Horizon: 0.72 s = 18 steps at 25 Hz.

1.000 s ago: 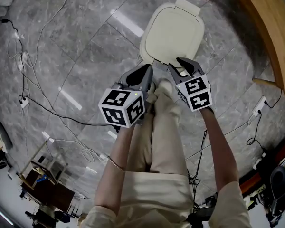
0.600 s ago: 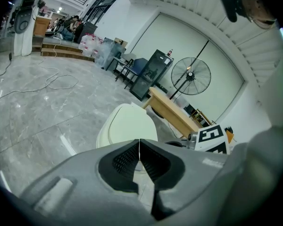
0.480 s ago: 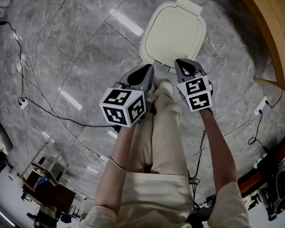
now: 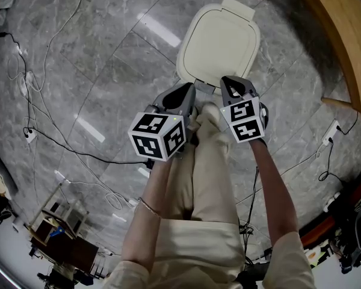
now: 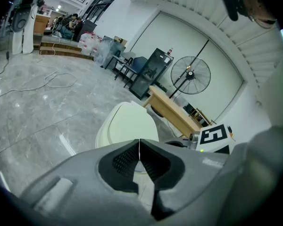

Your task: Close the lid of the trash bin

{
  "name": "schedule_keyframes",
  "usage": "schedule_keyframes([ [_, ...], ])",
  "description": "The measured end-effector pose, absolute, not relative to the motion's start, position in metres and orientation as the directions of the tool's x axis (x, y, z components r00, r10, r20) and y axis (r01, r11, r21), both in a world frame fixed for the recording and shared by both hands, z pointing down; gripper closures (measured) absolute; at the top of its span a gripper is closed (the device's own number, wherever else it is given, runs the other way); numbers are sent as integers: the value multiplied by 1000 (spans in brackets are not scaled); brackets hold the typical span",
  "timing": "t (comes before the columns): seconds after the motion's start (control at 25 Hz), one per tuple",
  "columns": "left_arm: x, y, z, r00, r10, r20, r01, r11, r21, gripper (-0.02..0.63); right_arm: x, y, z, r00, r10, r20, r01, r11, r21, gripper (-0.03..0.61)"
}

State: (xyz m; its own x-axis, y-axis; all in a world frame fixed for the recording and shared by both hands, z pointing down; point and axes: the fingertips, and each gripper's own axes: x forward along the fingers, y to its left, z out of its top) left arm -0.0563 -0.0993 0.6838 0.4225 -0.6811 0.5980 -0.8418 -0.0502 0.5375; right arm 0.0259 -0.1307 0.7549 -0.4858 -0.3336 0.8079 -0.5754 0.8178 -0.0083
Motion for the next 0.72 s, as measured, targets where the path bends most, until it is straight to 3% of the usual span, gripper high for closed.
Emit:
schedule_keyframes([
  [0.48, -56, -99, 680, 429, -676, 598, -840, -57, 539, 589, 27, -131, 760, -418, -333, 845, -624, 782, 0, 572],
  [0.72, -58, -101, 667, 430, -682, 592, -847, -78, 527, 590, 27, -135, 741, -487, -368, 792, -677, 732, -77, 572],
])
